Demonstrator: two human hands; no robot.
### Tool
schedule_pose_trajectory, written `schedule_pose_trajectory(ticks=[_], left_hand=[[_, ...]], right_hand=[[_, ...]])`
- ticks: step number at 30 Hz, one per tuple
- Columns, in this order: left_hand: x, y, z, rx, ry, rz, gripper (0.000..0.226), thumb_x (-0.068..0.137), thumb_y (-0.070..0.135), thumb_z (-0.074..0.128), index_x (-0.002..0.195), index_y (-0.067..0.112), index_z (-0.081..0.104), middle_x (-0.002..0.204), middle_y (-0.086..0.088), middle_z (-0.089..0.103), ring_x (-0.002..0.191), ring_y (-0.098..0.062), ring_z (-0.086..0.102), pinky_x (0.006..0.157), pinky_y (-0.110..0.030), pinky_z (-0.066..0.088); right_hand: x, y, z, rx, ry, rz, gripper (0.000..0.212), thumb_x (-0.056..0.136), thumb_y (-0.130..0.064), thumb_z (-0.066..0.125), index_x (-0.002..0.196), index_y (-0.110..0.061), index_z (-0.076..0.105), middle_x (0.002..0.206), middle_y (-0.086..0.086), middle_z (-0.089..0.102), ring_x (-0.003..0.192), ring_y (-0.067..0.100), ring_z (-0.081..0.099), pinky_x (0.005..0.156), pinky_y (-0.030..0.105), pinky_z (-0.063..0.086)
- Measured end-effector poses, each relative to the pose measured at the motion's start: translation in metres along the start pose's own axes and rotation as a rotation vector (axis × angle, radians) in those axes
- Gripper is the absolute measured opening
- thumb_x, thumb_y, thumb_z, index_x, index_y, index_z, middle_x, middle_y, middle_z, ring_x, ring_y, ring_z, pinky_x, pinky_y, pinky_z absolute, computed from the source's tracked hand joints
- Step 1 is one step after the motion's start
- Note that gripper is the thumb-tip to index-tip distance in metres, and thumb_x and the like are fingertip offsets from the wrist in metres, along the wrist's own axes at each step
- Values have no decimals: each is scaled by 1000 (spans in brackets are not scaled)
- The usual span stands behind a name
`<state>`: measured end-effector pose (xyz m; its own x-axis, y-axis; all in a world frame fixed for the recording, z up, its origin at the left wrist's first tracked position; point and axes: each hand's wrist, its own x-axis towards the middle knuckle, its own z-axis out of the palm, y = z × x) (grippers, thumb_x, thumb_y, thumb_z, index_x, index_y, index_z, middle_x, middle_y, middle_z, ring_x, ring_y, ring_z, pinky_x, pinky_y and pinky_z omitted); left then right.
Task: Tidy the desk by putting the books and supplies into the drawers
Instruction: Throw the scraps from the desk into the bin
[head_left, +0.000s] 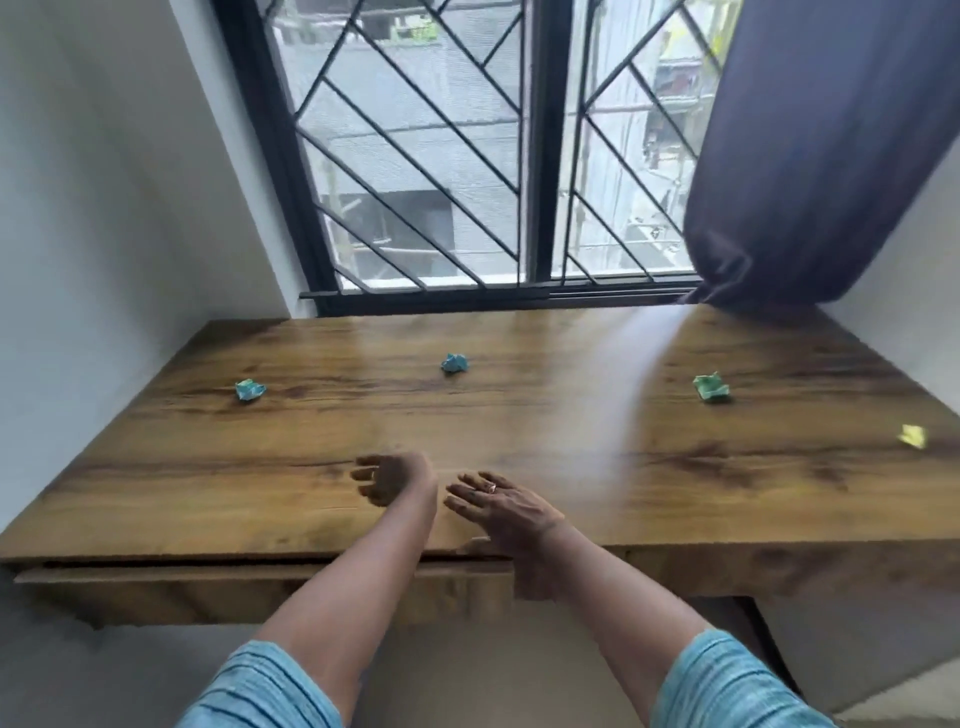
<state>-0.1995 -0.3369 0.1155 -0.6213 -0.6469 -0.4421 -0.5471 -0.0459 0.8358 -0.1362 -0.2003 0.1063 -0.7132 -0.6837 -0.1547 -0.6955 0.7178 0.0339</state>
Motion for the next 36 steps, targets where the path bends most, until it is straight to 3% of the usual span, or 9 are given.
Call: schedule_pose_trajectory(ticks=[5,11,15,19,22,25,28,31,36], left_hand=[[-82,20,73,177,-233,164,54,99,8,30,151,5,14,136,-27,48,127,-39,47,112,-43,31],[-135,16,166,472,-500,432,41,91,1,37,124,8,61,126,-19,61,117,-33,56,98,-36,48],[-160,16,235,557,-617,595,45,90,3,43,133,9,53,131,-15,58,124,-28,51,100,-31,41],[-177,18,310,686,-759,821,66,86,24,66,143,10,37,142,-14,46,133,-28,41,111,-33,32],[-186,21,347,862,-811,1046,89,81,38,70,150,14,19,152,-14,26,141,-30,25,115,-34,21],[-191,13,370,949,-845,1176,86,89,39,60,152,18,6,158,-15,11,146,-29,12,118,-37,16],[-195,2,381,861,-766,1244,65,95,33,48,151,19,18,154,-14,23,141,-29,23,115,-34,22],[-193,-4,381,776,-730,1303,47,96,25,46,142,18,39,141,-8,42,128,-28,37,107,-31,33],[-191,-8,362,742,-682,1312,36,89,11,54,124,16,61,119,-6,61,108,-30,56,94,-30,46]], right_hand=[[-57,67,18,8,-64,292,52,74,-43,34,102,-25,74,104,-7,73,95,11,70,79,23,54],[-125,155,48,6,126,726,45,70,-28,39,94,-14,75,95,2,74,86,18,72,74,29,56],[-176,217,71,-15,163,1019,39,71,-16,45,96,-11,75,103,8,73,89,23,72,74,35,57],[-220,267,70,44,224,1281,40,65,-4,77,105,-5,71,115,17,67,103,33,67,80,44,55],[-248,296,72,58,187,1367,45,95,-8,44,140,-9,42,152,16,31,139,34,31,109,46,32],[-275,323,77,76,168,1507,47,100,-12,28,147,-13,29,158,12,14,144,33,16,116,45,19],[-289,347,78,162,181,1643,48,99,-8,25,146,-14,29,158,12,10,144,34,12,115,47,19],[-289,355,77,272,257,1728,41,97,-1,26,133,-3,44,150,19,28,138,35,28,109,44,31],[-273,347,71,322,446,1581,33,94,5,32,112,6,60,120,19,58,116,30,49,100,34,41]])
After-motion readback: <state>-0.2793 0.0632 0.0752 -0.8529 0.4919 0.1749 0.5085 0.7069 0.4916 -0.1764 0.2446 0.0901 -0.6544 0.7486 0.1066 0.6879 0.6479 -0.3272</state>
